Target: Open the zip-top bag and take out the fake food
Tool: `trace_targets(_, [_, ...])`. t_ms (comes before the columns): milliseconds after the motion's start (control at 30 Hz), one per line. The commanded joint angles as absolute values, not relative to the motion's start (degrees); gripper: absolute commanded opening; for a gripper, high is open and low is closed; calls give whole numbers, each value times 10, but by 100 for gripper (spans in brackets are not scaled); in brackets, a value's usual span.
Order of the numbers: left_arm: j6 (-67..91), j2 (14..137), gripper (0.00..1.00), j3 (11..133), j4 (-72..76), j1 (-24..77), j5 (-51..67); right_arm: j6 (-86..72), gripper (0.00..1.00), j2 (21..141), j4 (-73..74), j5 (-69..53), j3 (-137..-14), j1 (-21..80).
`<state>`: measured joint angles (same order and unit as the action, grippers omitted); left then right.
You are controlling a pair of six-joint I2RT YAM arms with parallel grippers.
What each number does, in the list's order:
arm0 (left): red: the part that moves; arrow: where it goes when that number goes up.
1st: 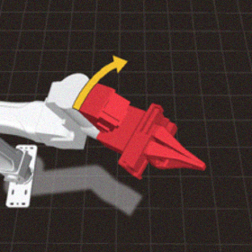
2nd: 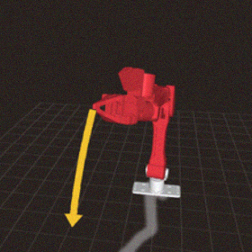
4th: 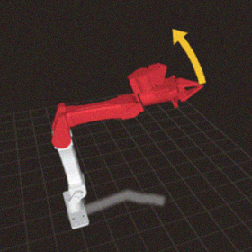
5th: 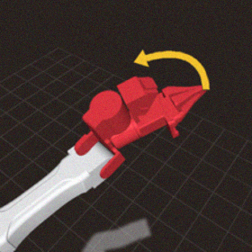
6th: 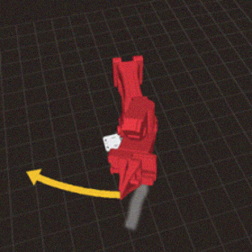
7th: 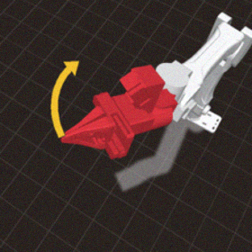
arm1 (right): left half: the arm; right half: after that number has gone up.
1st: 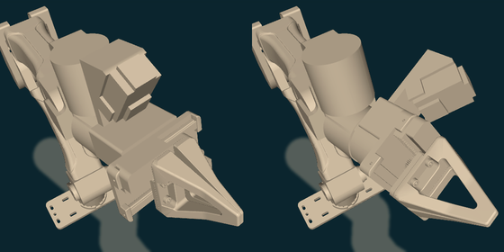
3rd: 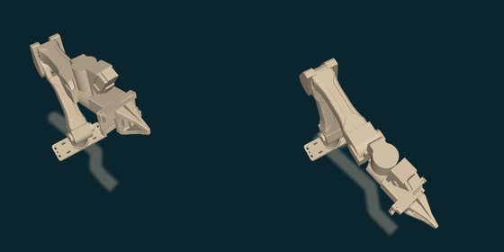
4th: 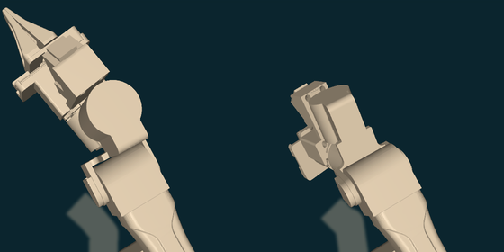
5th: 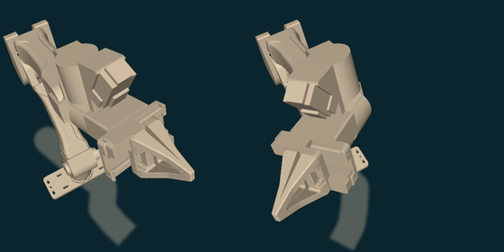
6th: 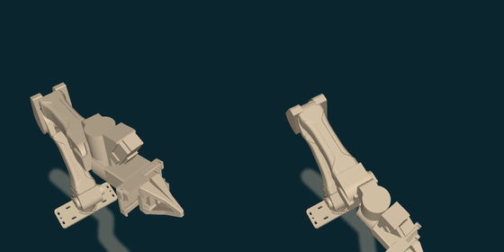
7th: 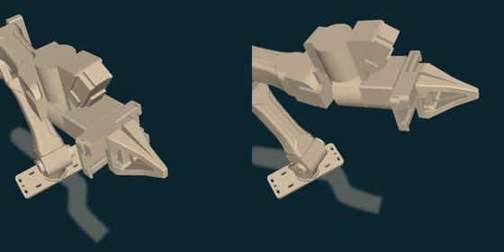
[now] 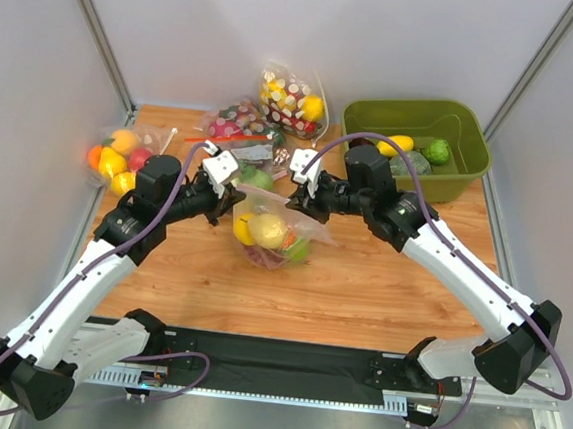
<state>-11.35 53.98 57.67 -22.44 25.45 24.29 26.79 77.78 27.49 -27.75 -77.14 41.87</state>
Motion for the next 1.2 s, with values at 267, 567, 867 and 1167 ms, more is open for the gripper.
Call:
trace_targets(267, [-73,528,0,571,-170,193,115,258,0,754,282,-246,-754,393])
trace_targets(567, [-44,543,0,577,-174,165,62,257,0,747,283,-243,-746,383])
trace_targets(867, [-15,549,0,577,-178,135,26,257,0,747,285,-242,-744,374])
trace_targets(1167, [-4,553,0,581,-182,118,14,256,0,748,294,-242,-748,369])
